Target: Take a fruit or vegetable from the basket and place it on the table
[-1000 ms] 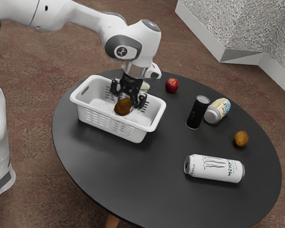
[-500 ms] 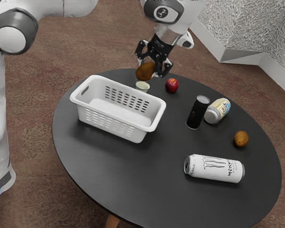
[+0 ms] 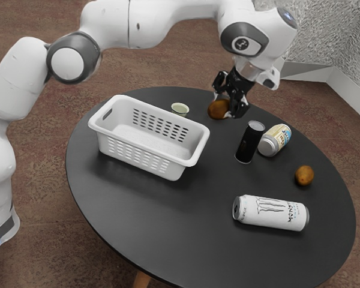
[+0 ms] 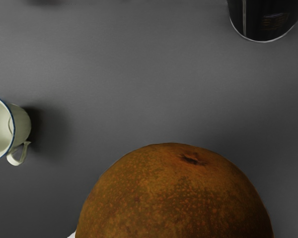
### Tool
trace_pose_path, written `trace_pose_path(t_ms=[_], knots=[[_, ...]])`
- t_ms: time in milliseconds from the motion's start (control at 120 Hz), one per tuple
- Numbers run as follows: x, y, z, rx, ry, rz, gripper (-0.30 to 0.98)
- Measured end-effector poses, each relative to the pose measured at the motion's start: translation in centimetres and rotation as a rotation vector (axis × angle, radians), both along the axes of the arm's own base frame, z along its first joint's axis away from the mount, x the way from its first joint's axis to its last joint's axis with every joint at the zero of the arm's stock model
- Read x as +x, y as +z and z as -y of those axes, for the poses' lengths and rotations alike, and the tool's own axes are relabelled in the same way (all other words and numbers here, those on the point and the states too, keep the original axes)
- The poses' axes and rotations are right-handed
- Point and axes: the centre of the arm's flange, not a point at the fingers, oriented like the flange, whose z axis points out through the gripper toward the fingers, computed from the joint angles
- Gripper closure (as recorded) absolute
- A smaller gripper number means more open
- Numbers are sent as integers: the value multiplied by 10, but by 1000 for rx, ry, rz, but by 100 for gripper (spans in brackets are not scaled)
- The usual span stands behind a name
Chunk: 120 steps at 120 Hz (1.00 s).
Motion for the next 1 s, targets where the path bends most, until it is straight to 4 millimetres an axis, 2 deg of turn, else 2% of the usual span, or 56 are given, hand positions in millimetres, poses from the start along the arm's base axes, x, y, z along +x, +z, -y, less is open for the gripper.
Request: trace_pose_path(t_ms=[175, 400, 583, 667, 750, 900, 967, 1000], knots=[[18, -11, 31, -42, -151, 53, 51], [40, -26, 59, -102, -292, 139, 51], [53, -57, 70, -149, -356, 128, 52], [54, -60, 76, -155, -378, 131, 29], [55, -60, 78, -162, -393, 135, 16], [55, -59, 79, -168, -413, 138, 6], [55, -59, 87, -141, -424, 136, 3], [51, -51, 89, -91, -415, 140, 3]])
